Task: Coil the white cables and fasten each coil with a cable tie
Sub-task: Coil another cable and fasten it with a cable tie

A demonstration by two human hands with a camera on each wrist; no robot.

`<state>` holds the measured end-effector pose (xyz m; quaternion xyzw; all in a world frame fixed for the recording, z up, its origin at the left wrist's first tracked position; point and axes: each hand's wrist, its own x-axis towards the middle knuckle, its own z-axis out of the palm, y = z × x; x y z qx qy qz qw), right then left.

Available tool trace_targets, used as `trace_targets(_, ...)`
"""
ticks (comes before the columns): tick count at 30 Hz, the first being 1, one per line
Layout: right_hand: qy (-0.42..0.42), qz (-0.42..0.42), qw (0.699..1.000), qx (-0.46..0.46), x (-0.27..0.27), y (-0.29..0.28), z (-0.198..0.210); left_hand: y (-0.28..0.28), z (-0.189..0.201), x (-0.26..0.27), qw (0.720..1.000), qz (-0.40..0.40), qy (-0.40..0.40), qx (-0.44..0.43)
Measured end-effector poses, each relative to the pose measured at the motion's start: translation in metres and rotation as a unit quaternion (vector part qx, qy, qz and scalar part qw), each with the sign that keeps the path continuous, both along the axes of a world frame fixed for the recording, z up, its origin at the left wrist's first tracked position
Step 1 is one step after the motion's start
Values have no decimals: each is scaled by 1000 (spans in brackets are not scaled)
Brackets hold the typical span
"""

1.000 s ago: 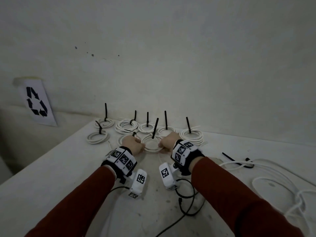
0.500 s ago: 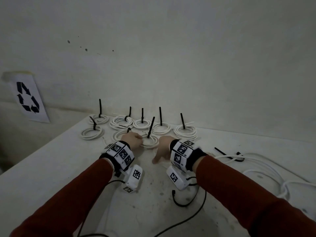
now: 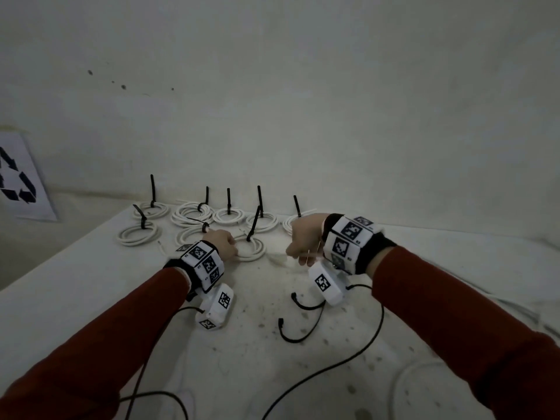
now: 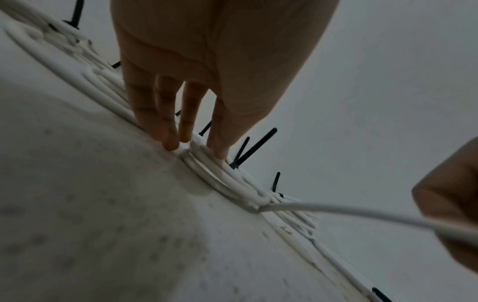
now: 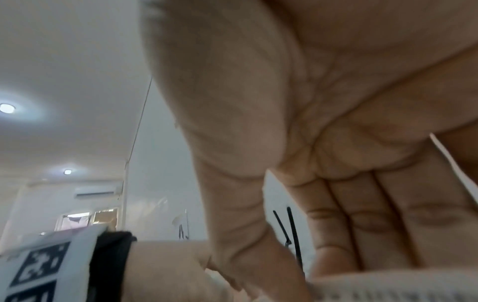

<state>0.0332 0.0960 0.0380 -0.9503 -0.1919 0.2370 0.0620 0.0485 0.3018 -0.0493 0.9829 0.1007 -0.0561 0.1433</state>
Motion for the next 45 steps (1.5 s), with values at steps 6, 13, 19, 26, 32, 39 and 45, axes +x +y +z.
trace_targets(6, -50, -39, 986, 154, -13, -38, 26, -44, 32, -19, 940, -182, -279, -72)
trace_targets(13, -165, -37, 924, 343, -34, -85, 55, -117, 85, -60, 887, -272, -271, -256)
trace_targets(19, -220, -66, 891, 390, -37, -143, 48, -105, 126, -54, 790, -189, -399, -426)
trace_targets(26, -208, -146, 932, 259, -30, -207, 14, -53, 144, -45, 768, -65, -453, -447)
trace_targets(32, -318, -107, 889, 312, -40, -207, 51, -51, 136, -48, 917, -71, -350, -178)
trace_targets(39, -485, 18, 825, 291, -35, -160, 117, -118, 177, -62, 893, -225, -370, -122)
trace_targets(45, -555, 97, 764, 313, -23, -132, 148, -170, 214, -59, 867, -249, -401, -160)
